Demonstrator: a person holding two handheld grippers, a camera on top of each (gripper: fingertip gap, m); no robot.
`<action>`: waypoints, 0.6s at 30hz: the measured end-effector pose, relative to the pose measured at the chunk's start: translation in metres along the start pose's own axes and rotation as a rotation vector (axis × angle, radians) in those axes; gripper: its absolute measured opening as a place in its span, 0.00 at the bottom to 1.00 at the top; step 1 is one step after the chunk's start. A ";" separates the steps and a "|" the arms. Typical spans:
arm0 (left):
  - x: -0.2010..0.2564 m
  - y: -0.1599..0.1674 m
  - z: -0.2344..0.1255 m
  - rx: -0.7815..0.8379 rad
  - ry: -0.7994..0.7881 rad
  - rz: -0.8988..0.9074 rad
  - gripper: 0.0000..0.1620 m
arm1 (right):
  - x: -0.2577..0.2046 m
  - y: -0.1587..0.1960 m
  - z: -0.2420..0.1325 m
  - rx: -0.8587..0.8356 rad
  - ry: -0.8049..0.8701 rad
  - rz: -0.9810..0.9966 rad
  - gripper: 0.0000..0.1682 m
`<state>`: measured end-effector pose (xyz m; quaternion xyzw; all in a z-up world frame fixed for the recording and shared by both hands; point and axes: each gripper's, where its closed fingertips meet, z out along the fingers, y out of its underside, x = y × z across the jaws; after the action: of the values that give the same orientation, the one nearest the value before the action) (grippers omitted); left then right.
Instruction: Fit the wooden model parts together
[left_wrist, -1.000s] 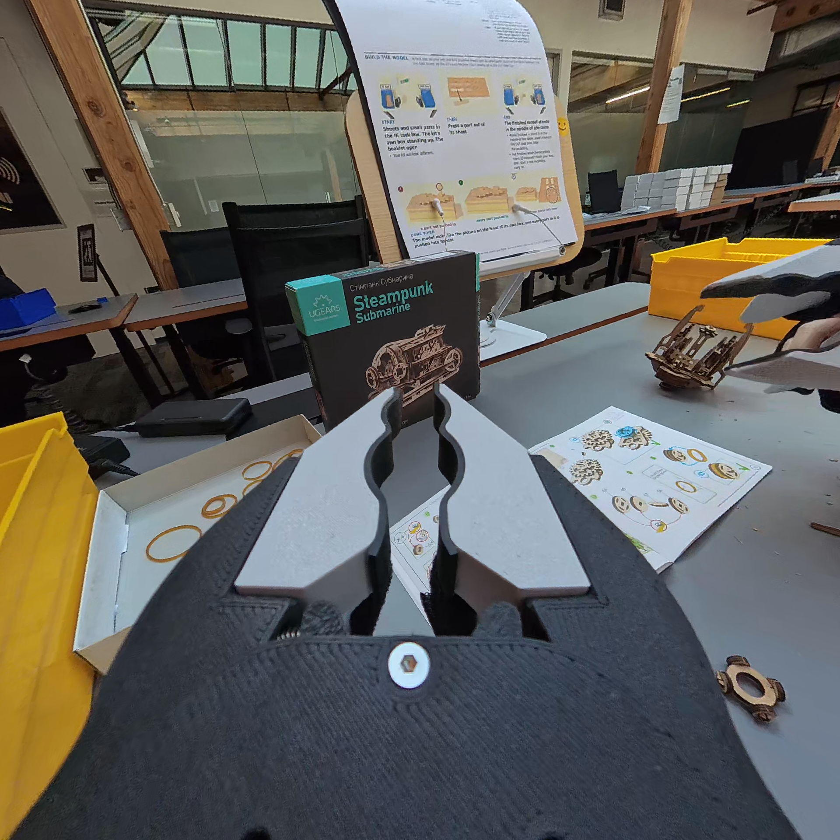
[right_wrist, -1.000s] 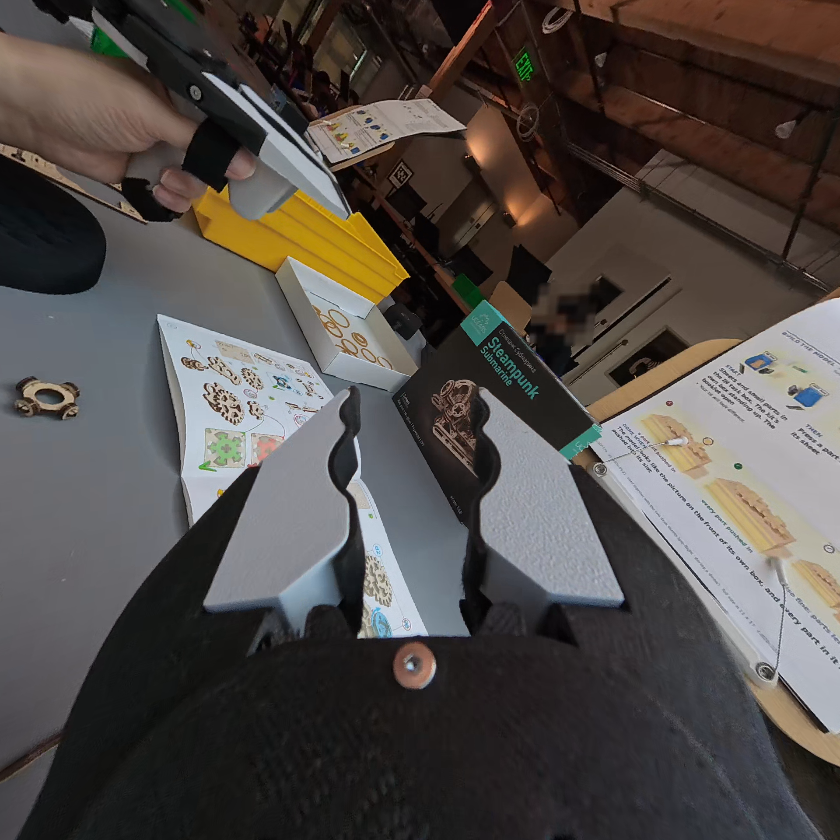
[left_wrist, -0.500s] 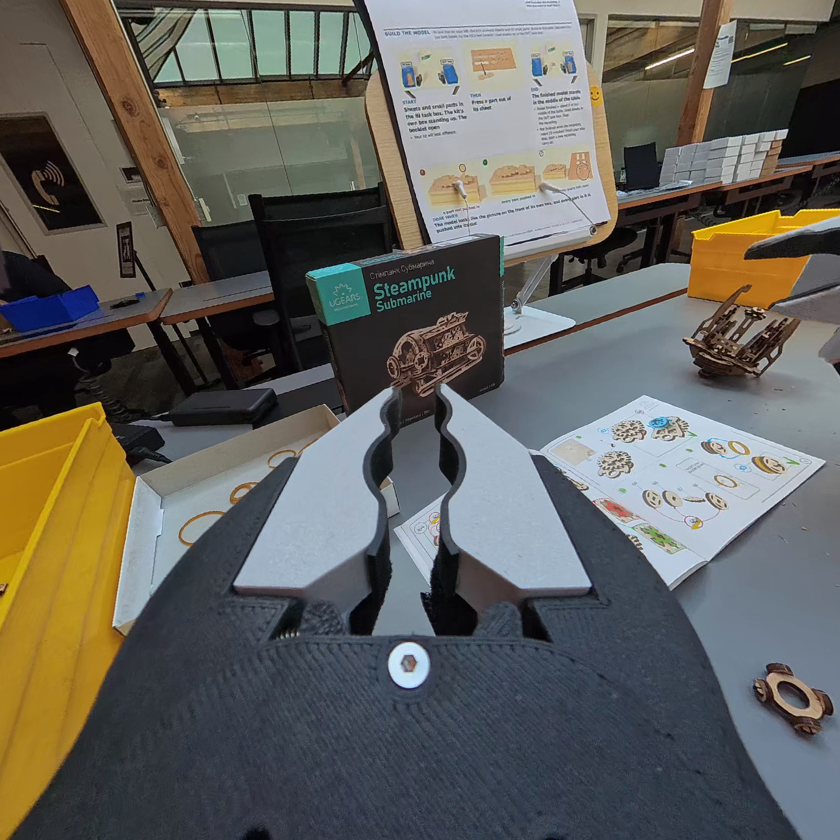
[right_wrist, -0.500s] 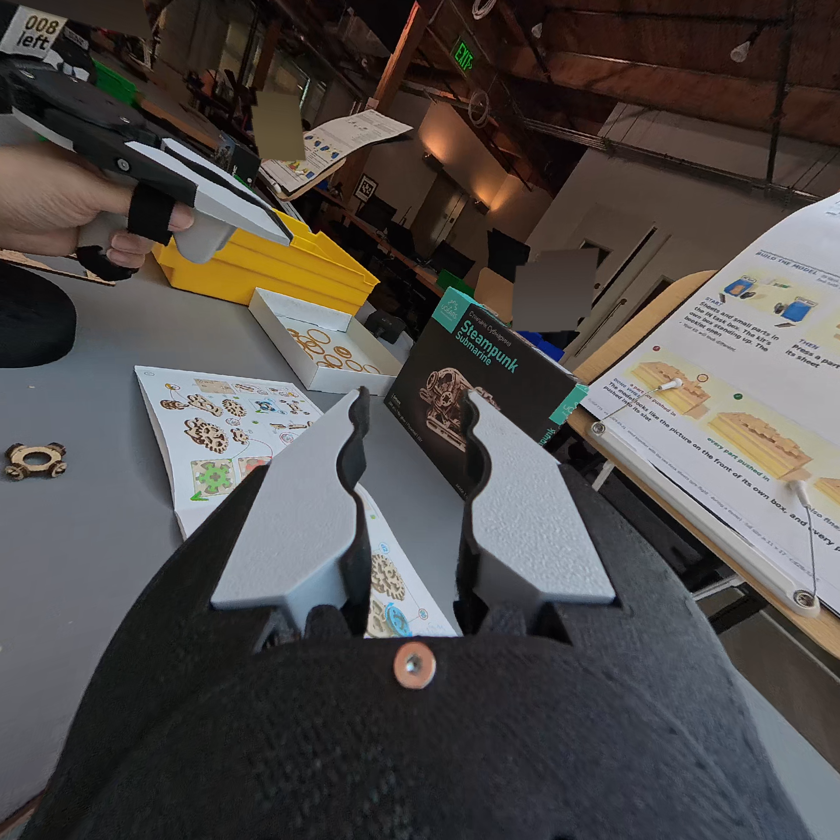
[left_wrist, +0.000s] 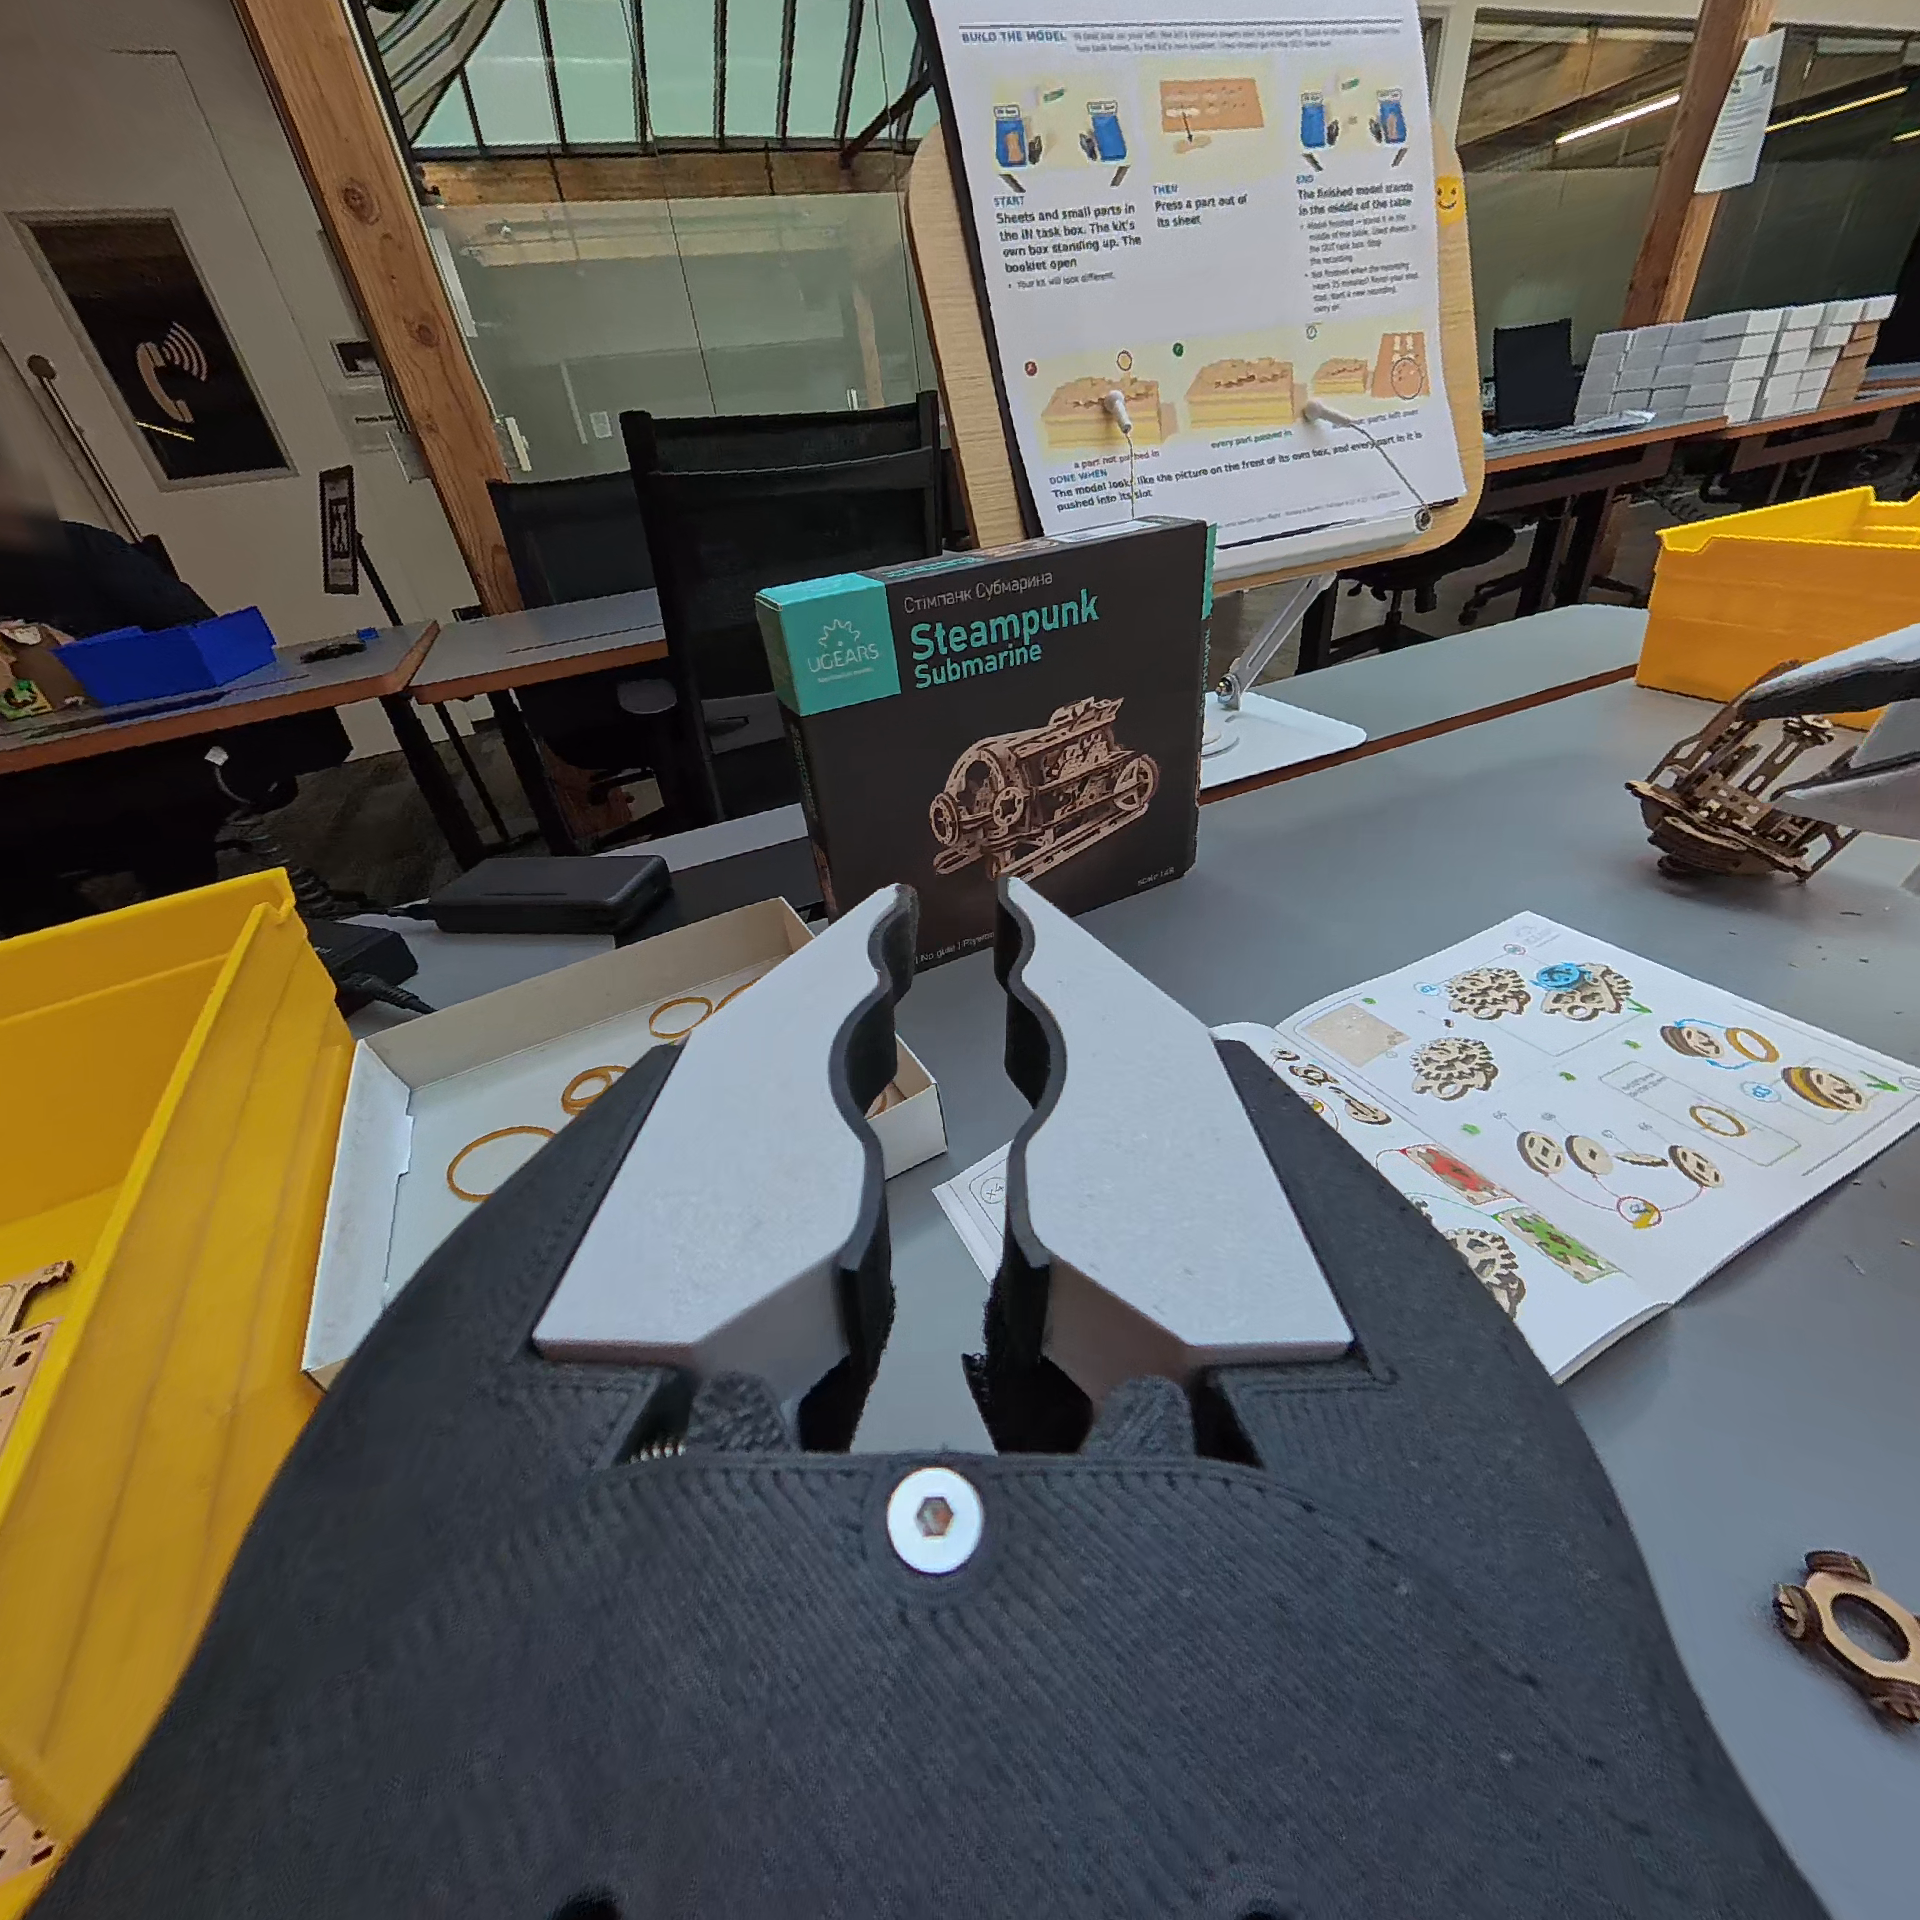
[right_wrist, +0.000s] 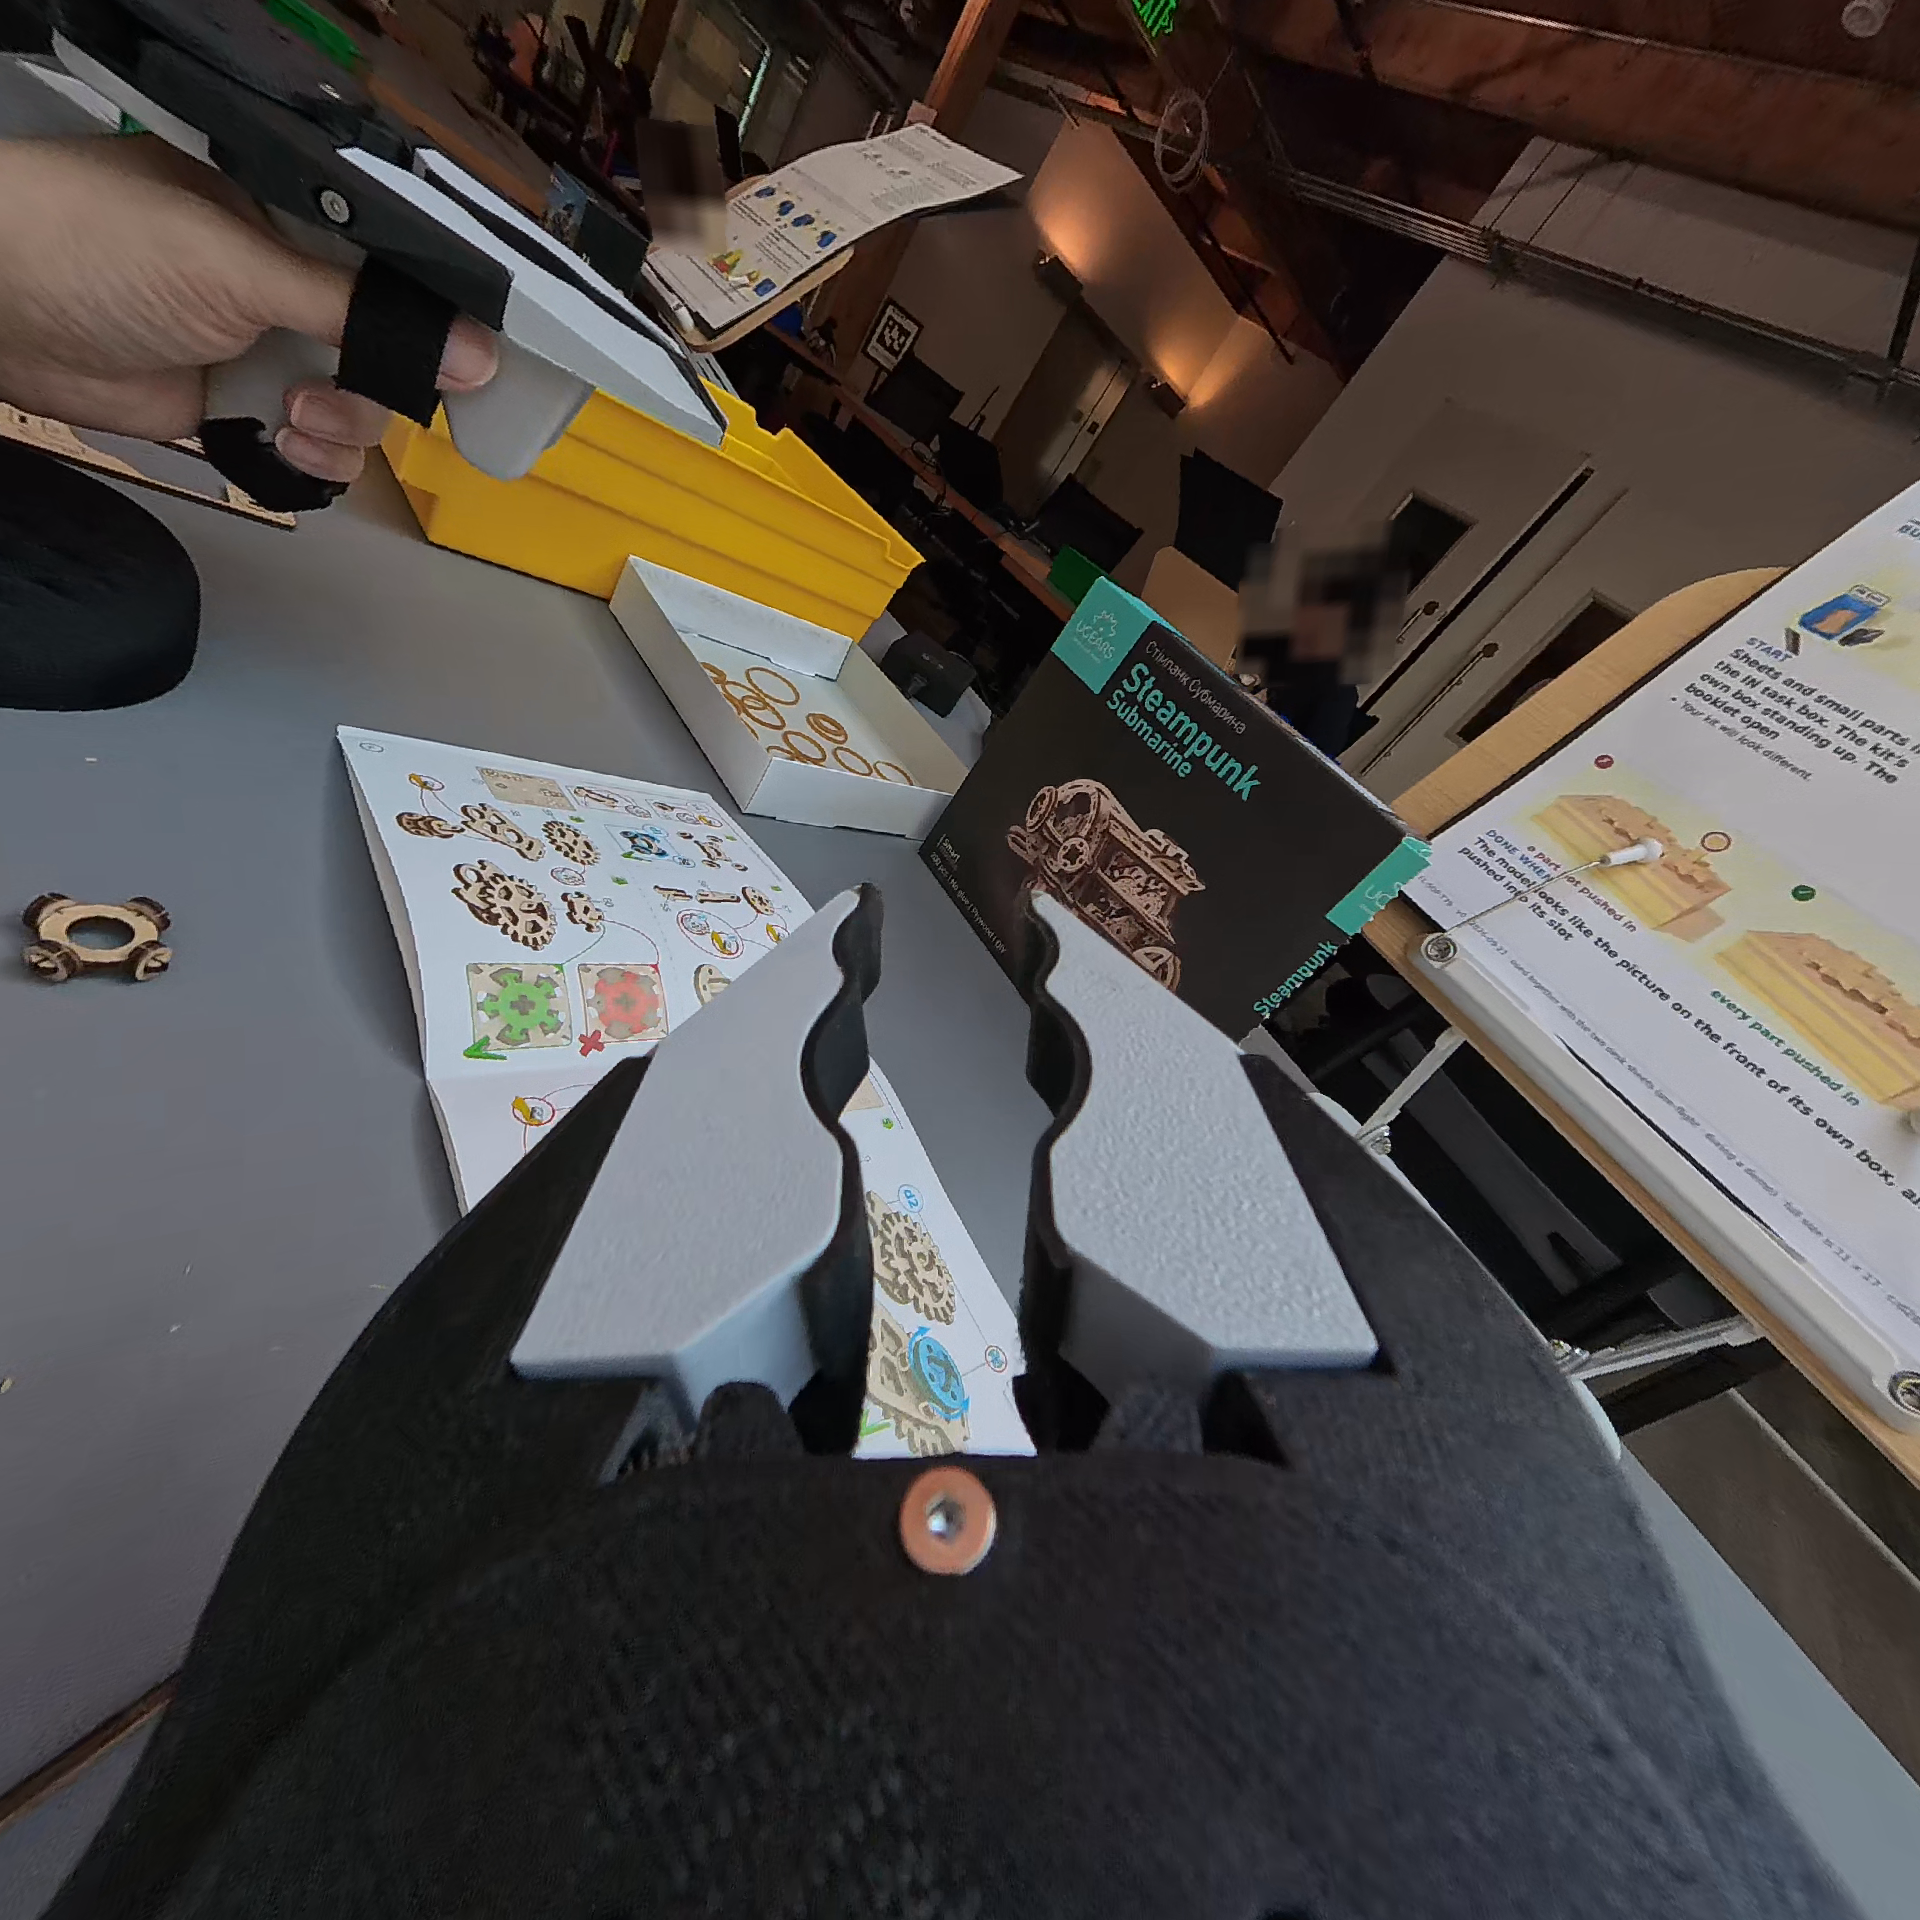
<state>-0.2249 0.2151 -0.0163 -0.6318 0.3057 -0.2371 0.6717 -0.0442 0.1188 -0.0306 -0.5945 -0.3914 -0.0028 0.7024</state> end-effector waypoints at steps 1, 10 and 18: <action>-0.001 0.000 0.000 -0.001 -0.002 -0.001 0.07 | -0.001 0.001 0.001 -0.005 -0.006 0.001 0.14; -0.004 0.002 0.000 -0.007 -0.012 -0.009 0.07 | -0.002 0.016 0.005 -0.068 -0.043 0.054 0.11; -0.004 0.002 0.001 -0.009 -0.012 -0.013 0.07 | 0.001 0.026 0.007 -0.099 -0.056 0.117 0.11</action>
<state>-0.2271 0.2184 -0.0181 -0.6385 0.2985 -0.2363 0.6689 -0.0345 0.1326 -0.0520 -0.6501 -0.3748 0.0353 0.6601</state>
